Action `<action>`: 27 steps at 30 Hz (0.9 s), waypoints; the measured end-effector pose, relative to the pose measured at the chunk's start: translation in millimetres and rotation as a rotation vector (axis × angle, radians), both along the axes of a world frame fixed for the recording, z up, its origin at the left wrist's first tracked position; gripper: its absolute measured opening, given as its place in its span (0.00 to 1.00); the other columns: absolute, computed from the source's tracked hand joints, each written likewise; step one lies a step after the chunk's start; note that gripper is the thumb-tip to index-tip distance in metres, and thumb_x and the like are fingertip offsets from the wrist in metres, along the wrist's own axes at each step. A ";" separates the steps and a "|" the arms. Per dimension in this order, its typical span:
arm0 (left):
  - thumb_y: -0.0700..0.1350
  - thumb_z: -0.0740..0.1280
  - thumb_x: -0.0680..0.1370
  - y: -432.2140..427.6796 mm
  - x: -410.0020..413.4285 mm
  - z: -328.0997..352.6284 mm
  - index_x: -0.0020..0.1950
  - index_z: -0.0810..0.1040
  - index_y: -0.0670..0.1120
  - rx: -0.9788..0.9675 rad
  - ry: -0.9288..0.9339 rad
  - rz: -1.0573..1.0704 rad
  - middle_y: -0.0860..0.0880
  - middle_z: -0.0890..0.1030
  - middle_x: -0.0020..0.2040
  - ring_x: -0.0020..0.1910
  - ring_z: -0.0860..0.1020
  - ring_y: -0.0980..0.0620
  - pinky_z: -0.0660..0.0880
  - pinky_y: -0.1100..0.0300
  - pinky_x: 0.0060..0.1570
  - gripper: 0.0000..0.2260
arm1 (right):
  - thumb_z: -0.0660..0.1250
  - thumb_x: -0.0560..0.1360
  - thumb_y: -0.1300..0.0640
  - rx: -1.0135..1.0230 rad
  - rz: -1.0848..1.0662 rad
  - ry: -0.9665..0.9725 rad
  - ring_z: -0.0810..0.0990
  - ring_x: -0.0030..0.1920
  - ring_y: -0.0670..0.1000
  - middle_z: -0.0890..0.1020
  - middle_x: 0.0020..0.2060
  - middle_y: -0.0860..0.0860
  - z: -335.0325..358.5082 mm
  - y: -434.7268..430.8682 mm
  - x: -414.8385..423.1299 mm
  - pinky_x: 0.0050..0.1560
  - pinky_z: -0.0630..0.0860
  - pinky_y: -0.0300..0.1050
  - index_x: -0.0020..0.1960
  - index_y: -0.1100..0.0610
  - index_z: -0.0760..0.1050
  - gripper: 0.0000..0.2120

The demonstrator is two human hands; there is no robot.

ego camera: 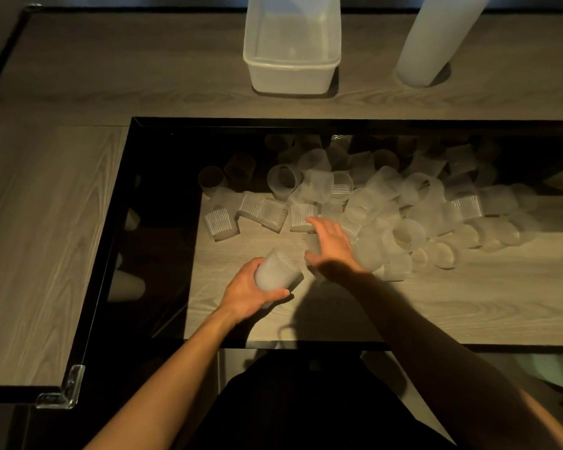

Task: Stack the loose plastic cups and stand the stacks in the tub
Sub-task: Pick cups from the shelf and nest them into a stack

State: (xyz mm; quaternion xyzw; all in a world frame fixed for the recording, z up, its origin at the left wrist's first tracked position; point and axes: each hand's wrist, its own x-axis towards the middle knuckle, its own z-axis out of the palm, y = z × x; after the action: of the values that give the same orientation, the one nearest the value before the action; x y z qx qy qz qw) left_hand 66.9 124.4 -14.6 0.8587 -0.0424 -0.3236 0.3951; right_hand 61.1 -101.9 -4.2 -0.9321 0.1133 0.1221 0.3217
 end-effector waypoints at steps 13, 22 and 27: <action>0.58 0.82 0.63 -6.5 5.4 1.9 0.67 0.71 0.55 -0.039 0.015 -0.011 0.58 0.76 0.57 0.56 0.76 0.58 0.77 0.58 0.53 0.36 | 0.75 0.73 0.51 0.592 -0.359 -0.040 0.76 0.59 0.52 0.74 0.58 0.49 -5.0 0.4 -3.7 0.56 0.78 0.48 0.69 0.49 0.66 0.29; 0.61 0.81 0.62 -33.6 2.4 3.8 0.67 0.71 0.55 -0.065 -0.011 -0.051 0.58 0.76 0.57 0.54 0.78 0.57 0.80 0.55 0.52 0.38 | 0.70 0.77 0.52 0.895 -0.501 0.095 0.72 0.66 0.51 0.70 0.71 0.52 6.8 6.2 -31.6 0.68 0.71 0.50 0.79 0.55 0.59 0.34; 0.54 0.81 0.68 -40.3 -2.4 6.9 0.67 0.70 0.53 -0.108 -0.005 0.006 0.56 0.77 0.55 0.49 0.79 0.59 0.79 0.64 0.43 0.32 | 0.64 0.82 0.52 0.827 -0.390 0.155 0.68 0.67 0.47 0.68 0.72 0.52 8.5 17.9 -40.8 0.57 0.69 0.26 0.79 0.57 0.58 0.30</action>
State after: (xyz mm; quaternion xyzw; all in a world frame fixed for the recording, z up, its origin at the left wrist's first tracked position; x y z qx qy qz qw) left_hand 64.5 84.1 -7.7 0.8372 -0.0581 -0.3173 0.4417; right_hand 20.4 -84.0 4.3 -0.6749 0.2520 0.1636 0.6740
